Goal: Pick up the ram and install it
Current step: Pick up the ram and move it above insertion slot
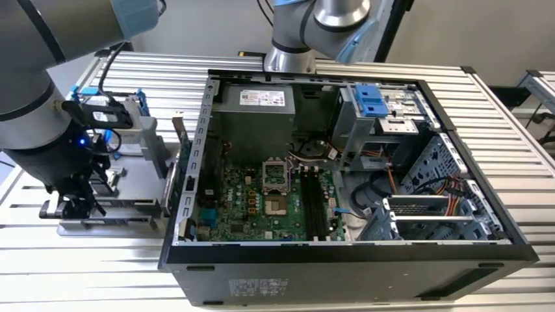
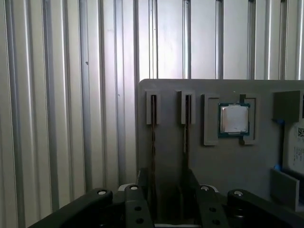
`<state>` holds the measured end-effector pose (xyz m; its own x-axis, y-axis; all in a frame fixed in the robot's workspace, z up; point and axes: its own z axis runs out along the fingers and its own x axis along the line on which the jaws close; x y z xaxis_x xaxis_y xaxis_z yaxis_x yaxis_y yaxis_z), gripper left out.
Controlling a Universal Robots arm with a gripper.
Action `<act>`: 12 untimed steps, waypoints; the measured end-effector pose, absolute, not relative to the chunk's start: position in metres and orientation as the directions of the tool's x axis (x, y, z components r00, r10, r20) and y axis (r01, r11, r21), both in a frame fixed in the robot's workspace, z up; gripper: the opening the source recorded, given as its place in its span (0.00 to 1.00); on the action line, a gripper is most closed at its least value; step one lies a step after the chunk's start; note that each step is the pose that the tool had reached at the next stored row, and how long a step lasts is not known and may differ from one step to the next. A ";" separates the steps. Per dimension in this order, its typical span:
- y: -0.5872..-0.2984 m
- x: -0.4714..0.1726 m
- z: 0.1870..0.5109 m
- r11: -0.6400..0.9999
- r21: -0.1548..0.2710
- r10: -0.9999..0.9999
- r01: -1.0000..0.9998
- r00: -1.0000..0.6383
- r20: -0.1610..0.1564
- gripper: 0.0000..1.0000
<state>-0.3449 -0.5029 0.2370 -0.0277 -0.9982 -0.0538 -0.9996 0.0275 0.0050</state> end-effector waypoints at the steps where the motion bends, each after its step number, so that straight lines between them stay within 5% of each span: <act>1: -0.503 -0.345 0.235 0.027 0.005 -0.998 -1.000 -0.028 -0.054 1.00; 12: -0.505 -0.345 0.215 0.030 0.005 -0.998 -1.000 -0.030 -0.053 1.00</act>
<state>-0.3449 -0.5045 0.2153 -0.0300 -0.9981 -0.0531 -0.9995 0.0298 0.0049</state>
